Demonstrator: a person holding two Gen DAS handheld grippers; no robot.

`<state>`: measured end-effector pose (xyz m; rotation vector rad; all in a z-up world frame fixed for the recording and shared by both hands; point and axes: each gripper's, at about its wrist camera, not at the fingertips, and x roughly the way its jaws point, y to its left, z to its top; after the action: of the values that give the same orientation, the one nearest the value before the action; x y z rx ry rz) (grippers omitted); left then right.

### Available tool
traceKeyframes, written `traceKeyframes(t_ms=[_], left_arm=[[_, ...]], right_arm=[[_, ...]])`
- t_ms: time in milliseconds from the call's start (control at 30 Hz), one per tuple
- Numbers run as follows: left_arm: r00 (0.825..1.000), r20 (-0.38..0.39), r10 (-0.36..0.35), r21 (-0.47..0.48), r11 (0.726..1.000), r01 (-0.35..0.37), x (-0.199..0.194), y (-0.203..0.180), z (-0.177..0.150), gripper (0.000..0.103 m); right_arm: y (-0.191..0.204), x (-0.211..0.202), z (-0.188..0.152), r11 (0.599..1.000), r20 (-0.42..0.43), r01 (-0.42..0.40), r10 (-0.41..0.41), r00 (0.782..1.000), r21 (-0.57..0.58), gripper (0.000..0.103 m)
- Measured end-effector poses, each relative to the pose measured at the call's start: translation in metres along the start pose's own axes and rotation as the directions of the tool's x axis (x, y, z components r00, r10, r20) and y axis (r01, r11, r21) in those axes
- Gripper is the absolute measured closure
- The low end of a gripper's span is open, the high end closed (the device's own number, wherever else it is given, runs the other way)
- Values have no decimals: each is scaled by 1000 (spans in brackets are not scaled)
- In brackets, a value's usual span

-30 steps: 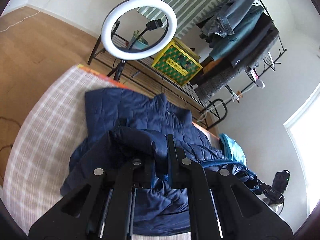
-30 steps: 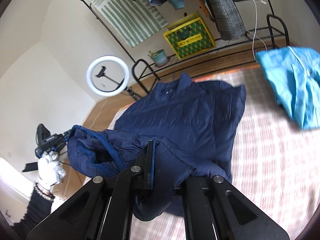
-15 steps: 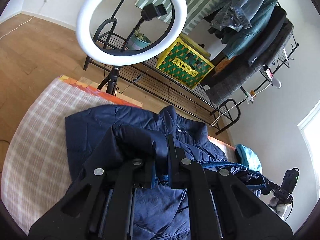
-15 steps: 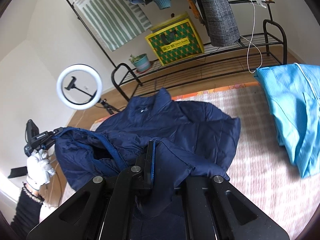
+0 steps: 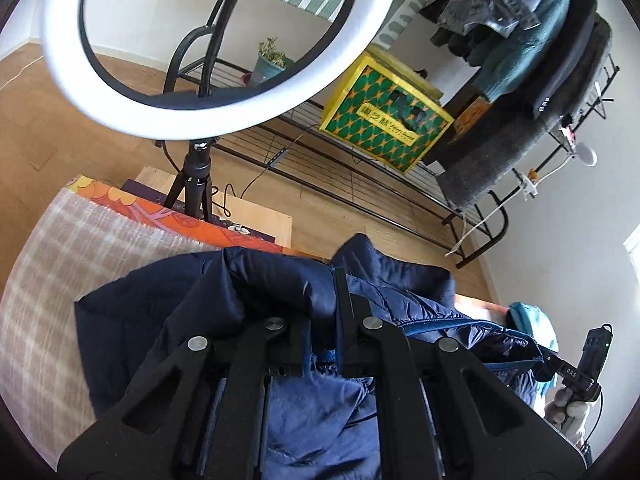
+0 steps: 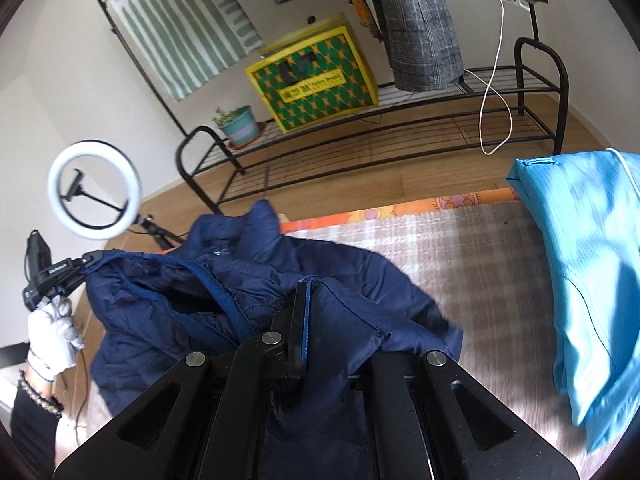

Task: Fold large clothes
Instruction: 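Fold the held hem up toward the collar with both tools, then open both tools and release the folded jacket hem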

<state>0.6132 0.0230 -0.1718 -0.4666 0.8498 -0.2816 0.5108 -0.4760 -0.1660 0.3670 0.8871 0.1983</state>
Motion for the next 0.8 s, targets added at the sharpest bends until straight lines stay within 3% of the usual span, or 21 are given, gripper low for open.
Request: traceKeyframes(t_ms=[233,400,467,700,800], left_arm=[[999,-22,32,-12,999,-32,39,16,-3,97],[999,-12,35,-18,999,-35,40,16,-2,96],[1000,-6,26,-26,999,-27,38,15,0,89],[1000,-11,1,-51,999,-2,32,14,4,82],[1000,-17,-12,-55,998,11,31,11,5,64]], right_arm=[[-6,36,7,999,-36,34,-35,999,-27,100],[-9,45,7,999,-50,39,-40,998,-27,100],[-10,47,7,999,-58,39,-40,998,-18,100],[-14,48,12,1000,-75,11,-10,997,7,98],[-20,50,13,999,-88,-10,14,996,46,98]])
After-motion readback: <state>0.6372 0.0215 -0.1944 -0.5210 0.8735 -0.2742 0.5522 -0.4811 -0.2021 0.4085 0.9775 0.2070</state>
